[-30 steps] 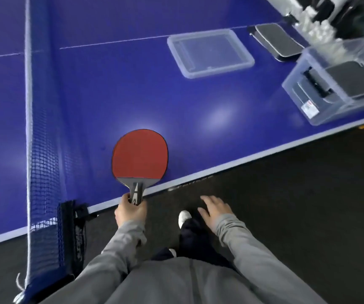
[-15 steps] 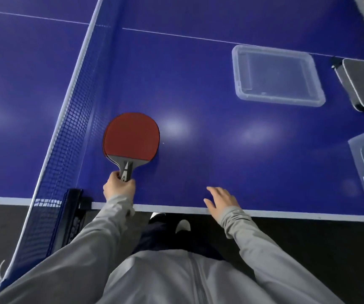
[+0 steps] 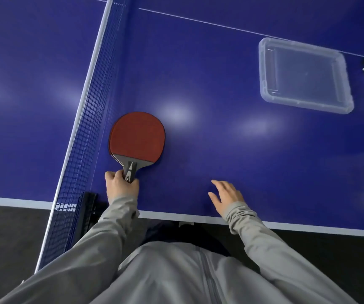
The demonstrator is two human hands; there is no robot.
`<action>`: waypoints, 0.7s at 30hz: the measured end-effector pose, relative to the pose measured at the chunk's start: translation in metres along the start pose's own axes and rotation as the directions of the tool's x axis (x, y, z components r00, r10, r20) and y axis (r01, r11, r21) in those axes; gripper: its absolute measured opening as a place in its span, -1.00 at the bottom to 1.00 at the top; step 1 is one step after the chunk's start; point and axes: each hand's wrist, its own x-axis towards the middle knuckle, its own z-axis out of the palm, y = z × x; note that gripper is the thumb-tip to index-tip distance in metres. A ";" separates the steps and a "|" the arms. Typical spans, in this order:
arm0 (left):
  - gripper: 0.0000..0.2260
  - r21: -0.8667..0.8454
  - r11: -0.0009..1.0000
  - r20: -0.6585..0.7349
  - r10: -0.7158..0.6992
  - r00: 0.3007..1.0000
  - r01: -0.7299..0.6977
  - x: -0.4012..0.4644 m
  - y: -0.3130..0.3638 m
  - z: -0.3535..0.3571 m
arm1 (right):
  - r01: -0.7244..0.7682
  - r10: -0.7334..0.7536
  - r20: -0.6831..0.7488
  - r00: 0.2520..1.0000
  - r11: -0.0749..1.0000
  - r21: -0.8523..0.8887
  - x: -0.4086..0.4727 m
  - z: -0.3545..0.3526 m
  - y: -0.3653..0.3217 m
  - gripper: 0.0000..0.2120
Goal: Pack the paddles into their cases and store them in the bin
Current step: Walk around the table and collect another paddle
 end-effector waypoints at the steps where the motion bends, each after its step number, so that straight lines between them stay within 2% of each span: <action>1: -0.83 0.063 0.998 -0.016 0.029 0.999 -0.028 0.000 -0.001 0.000 | -0.002 0.002 0.002 1.000 1.000 -0.004 0.001 0.000 -0.002 -0.54; 3: -0.80 0.136 0.988 -0.037 0.073 0.997 -0.067 0.002 -0.005 0.001 | -0.005 0.005 0.012 1.000 1.000 -0.011 0.002 0.000 -0.005 -0.54; 8: -0.64 0.049 0.999 -0.028 0.014 1.000 -0.012 0.003 -0.006 0.003 | -0.016 0.017 0.027 0.999 0.999 -0.031 0.002 0.003 -0.009 -0.54; 14: -0.43 0.039 0.997 0.040 0.064 0.997 -0.065 -0.003 -0.010 -0.003 | -0.026 0.027 0.033 0.999 0.999 -0.033 0.001 0.003 -0.007 -0.54; 18: -0.41 0.114 0.958 -0.014 0.268 0.963 -0.265 -0.017 -0.010 -0.013 | -0.051 0.050 0.018 0.999 0.999 0.006 -0.001 0.004 -0.004 -0.54; 21: -0.45 0.196 0.863 -0.011 0.477 0.879 -0.466 -0.029 0.000 -0.016 | -0.084 0.084 0.005 0.996 0.996 0.042 -0.005 0.007 -0.003 -0.53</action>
